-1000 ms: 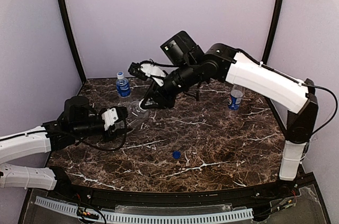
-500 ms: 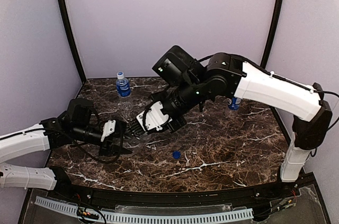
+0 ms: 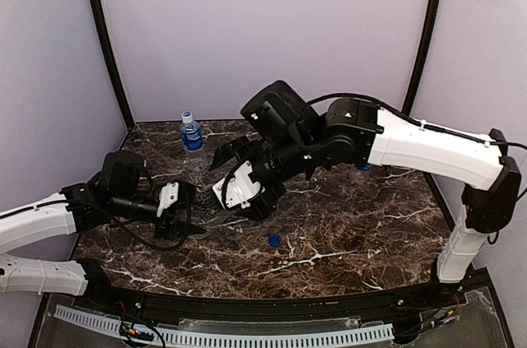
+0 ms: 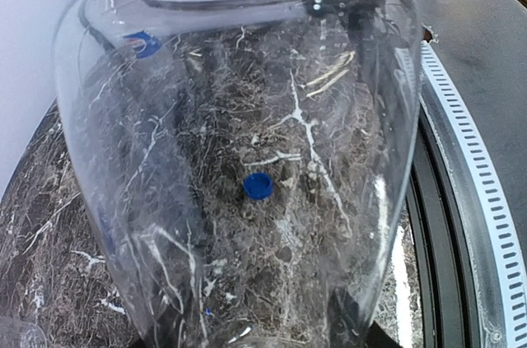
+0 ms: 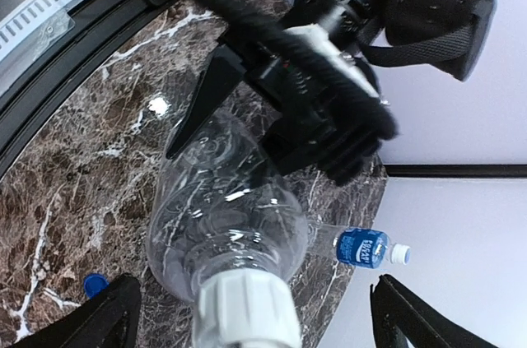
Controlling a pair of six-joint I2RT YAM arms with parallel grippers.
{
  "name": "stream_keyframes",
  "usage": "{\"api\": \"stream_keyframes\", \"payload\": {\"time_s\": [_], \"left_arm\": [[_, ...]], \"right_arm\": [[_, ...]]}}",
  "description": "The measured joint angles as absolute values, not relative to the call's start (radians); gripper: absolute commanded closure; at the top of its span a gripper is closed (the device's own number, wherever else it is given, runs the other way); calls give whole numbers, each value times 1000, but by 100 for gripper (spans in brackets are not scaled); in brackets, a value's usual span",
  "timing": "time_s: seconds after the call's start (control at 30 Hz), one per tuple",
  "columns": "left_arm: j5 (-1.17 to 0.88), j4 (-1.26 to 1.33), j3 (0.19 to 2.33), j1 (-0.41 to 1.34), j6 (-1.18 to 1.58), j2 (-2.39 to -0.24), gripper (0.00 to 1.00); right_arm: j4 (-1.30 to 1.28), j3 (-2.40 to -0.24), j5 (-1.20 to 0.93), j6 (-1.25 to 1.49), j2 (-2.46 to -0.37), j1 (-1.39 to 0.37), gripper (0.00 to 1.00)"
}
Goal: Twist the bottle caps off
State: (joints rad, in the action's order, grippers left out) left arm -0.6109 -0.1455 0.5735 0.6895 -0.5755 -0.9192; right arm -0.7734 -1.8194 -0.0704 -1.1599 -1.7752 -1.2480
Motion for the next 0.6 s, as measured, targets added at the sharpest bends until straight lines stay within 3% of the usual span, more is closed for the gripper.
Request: {"api": "stream_keyframes", "payload": {"time_s": [0.27, 0.47, 0.6], "left_arm": [[-422, 20, 544, 690, -563, -915, 81], [-158, 195, 502, 690, -594, -915, 81], [-56, 271, 501, 690, -621, -915, 81]], "right_arm": [[-630, -1829, -90, -863, -1701, -1224, 1], [-654, -2041, -142, -443, -1810, -1128, 2], [-691, -2170, -159, -176, -1908, -1060, 16]]}}
